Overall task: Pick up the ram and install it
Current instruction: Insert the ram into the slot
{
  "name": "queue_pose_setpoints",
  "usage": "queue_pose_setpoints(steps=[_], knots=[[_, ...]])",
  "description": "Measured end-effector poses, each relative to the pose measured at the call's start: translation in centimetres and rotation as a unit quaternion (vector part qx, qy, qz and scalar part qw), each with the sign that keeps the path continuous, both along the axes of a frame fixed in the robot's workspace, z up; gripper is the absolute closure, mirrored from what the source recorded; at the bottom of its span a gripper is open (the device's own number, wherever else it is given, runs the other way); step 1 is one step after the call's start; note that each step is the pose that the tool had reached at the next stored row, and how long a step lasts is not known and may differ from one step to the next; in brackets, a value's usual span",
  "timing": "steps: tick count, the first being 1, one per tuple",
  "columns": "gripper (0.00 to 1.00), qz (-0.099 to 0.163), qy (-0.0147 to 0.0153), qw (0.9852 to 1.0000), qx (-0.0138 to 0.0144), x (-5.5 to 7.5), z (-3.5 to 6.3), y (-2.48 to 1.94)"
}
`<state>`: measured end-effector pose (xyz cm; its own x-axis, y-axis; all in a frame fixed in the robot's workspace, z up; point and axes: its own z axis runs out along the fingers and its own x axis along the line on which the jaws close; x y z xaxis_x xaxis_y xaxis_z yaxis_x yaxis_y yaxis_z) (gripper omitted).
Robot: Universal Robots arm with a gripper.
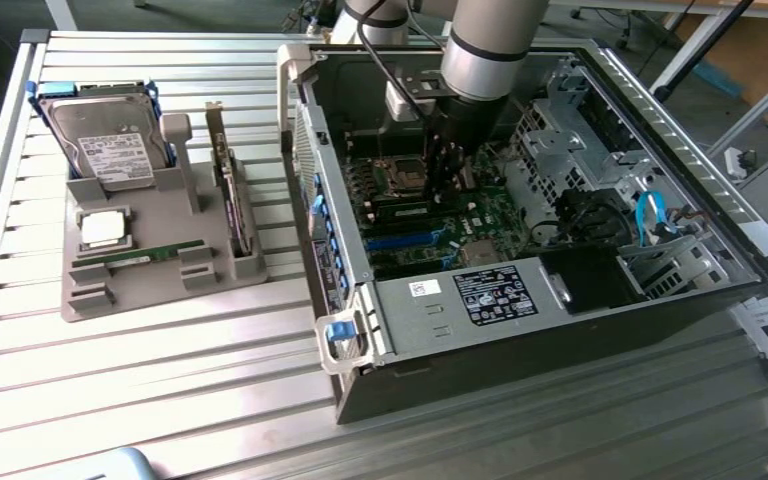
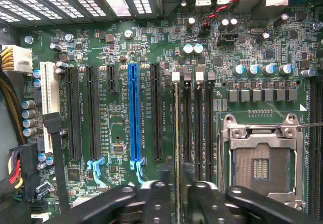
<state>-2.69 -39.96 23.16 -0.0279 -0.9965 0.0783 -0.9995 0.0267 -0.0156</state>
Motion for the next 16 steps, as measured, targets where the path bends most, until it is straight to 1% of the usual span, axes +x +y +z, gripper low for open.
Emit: queue_pose_setpoints(steps=[1,7,12,16], knots=[[0.67,0.000,0.0000,1.0000,0.0000,0.00,0.00,0.00],[0.67,0.000,0.0000,1.0000,-0.0006,0.00,0.04,0.01],[0.67,0.000,0.0000,1.0000,-0.0010,0.00,0.34,0.00],[0.67,0.000,0.0000,1.0000,-0.0035,0.00,0.73,0.00]])
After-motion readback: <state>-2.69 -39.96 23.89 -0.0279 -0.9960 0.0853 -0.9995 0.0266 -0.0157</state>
